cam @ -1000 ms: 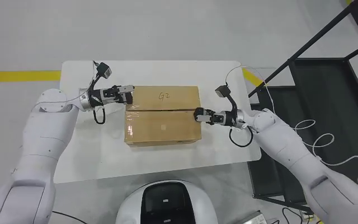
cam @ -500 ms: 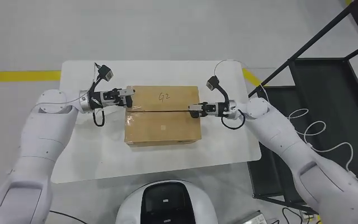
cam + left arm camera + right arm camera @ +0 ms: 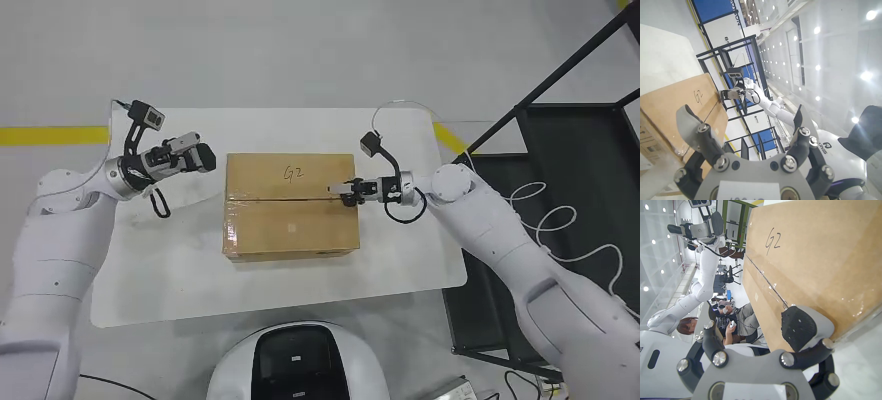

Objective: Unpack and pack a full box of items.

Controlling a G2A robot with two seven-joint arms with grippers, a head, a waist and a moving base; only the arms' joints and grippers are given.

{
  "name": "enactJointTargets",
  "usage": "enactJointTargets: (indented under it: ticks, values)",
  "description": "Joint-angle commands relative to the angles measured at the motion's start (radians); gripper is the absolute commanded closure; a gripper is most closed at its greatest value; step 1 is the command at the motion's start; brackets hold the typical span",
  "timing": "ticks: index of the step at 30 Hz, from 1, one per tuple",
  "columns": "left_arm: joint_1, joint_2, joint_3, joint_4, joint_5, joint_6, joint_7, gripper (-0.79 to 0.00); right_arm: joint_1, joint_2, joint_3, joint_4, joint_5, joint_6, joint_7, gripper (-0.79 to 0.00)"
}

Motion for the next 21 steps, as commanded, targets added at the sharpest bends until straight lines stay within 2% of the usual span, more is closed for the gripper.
enactJointTargets:
  ticks: [1, 21]
  values:
    - [0.020, 0.007, -0.020, -0.015, -0.019, -0.003, 0.003, -0.785, -0.004, -0.002, 0.008, -0.006, 0.010, -0.005, 0.001, -0.785]
    - [0.029, 0.011, -0.030, -0.023, -0.029, -0.004, 0.004, -0.785, -0.004, -0.002, 0.008, -0.006, 0.010, -0.005, 0.001, -0.785]
